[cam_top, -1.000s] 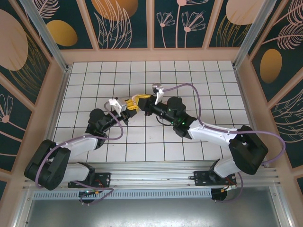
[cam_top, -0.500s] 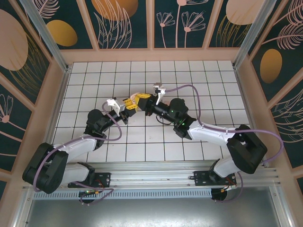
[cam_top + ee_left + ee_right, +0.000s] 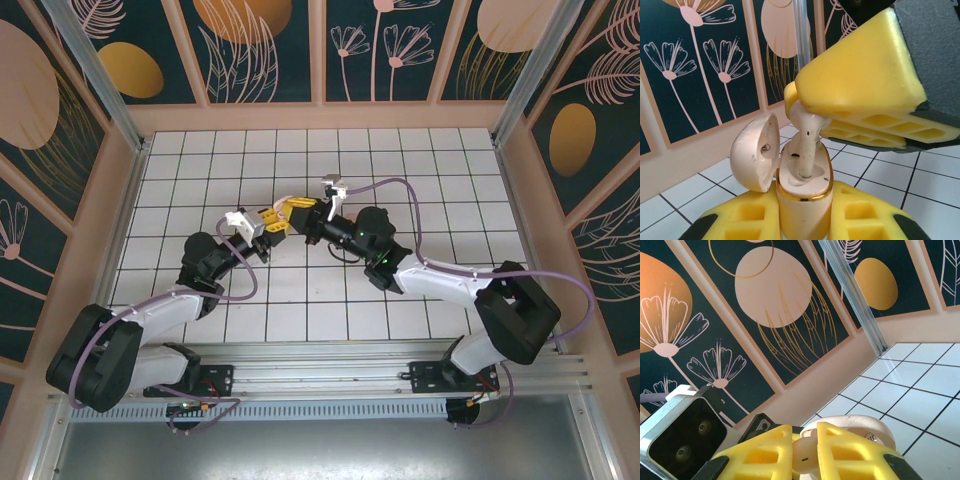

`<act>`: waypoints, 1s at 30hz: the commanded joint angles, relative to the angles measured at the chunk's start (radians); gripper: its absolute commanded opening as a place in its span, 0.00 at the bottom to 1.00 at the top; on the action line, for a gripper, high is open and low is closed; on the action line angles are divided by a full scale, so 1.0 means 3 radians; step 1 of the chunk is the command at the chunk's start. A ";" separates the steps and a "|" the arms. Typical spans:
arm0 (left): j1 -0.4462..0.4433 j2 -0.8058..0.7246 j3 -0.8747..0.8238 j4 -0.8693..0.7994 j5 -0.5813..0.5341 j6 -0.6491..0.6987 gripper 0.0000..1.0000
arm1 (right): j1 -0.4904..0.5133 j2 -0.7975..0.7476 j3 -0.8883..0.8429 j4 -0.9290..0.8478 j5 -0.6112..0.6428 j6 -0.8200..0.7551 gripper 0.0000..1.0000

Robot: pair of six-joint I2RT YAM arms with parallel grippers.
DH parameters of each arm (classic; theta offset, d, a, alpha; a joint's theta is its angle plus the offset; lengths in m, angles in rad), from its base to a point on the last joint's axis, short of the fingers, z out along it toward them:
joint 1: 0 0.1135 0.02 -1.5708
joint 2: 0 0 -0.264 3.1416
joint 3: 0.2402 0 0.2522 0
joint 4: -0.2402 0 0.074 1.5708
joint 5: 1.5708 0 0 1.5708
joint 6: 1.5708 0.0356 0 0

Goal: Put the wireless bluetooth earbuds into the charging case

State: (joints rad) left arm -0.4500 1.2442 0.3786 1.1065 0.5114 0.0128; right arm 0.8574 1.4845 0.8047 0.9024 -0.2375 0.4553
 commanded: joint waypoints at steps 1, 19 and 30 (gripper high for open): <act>-0.0034 -0.0123 0.0021 0.0303 0.0150 0.0136 0.18 | 0.0024 0.0118 0.0103 -0.0104 -0.0044 0.0021 0.15; -0.0035 -0.0137 0.0042 0.0208 0.0082 0.0170 0.18 | 0.0077 0.0103 0.0150 -0.0033 -0.0195 0.0002 0.15; -0.0034 -0.0139 0.0047 0.0167 0.0076 0.0198 0.18 | 0.0113 0.0110 0.0211 -0.0051 -0.0211 -0.0016 0.15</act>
State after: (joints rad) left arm -0.4500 1.2266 0.3786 1.1019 0.4870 0.0486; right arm 0.8642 1.4937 0.8337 0.9016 -0.2615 0.4545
